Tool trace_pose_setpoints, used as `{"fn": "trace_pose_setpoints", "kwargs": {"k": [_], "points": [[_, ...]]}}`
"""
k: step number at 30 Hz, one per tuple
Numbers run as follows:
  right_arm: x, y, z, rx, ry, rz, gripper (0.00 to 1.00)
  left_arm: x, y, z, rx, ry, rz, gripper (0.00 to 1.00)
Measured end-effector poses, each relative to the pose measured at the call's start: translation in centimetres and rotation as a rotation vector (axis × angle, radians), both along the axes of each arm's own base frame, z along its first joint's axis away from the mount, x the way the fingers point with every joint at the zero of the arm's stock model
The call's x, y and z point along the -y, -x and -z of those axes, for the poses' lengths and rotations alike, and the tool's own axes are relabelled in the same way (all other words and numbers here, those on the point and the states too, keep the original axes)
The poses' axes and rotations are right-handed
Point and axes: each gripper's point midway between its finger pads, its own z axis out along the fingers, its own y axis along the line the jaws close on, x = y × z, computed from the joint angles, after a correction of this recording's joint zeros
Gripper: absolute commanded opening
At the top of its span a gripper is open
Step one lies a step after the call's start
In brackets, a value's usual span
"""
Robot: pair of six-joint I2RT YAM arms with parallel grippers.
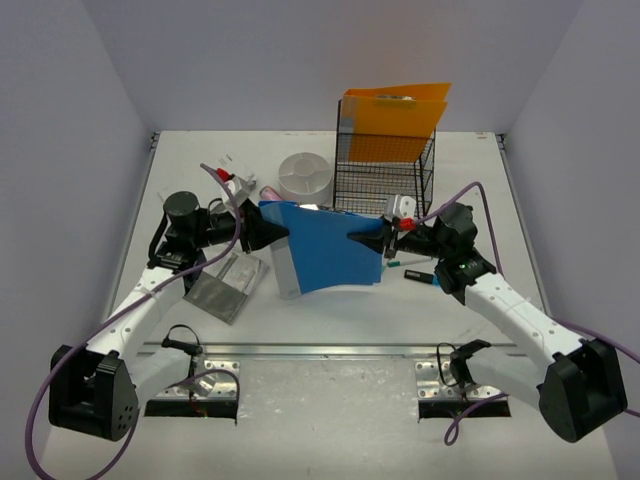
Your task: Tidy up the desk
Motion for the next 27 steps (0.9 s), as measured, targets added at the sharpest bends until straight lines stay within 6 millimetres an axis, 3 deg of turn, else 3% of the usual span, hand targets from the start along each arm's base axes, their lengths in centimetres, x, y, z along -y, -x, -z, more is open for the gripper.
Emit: {"fn": "trace_pose_setpoints", "kwargs": {"k": [6, 10, 13, 17, 21, 27], "points": [[0.3, 0.5, 1.7, 0.083, 0.029, -0.005, 0.06, 0.0, 0.2, 0.7, 0.015, -0.046, 0.020, 0.10], [0.5, 0.8, 3.1, 0.115, 0.054, -0.010, 0.13, 0.0, 0.6, 1.6, 0.035, -0.087, 0.035, 0.18], [0.5, 0.9, 3.4, 0.152, 0.061, -0.018, 0.32, -0.2, 1.1, 1.5, 0.094, -0.116, 0.047, 0.37], [0.5, 1.6, 4.9, 0.133, 0.083, -0.037, 0.56, -0.5, 2.0, 2.3, 0.138, -0.150, 0.050, 0.49], [0.6, 2.3, 6.2, 0.094, 0.102, -0.056, 0.61, -0.8, 2.7, 3.8, 0.132, -0.171, 0.051, 0.57], [0.5, 2.7, 6.9, 0.074, 0.109, -0.068, 0.58, -1.0, 3.2, 6.7, 0.067, -0.187, 0.051, 0.61]]}}
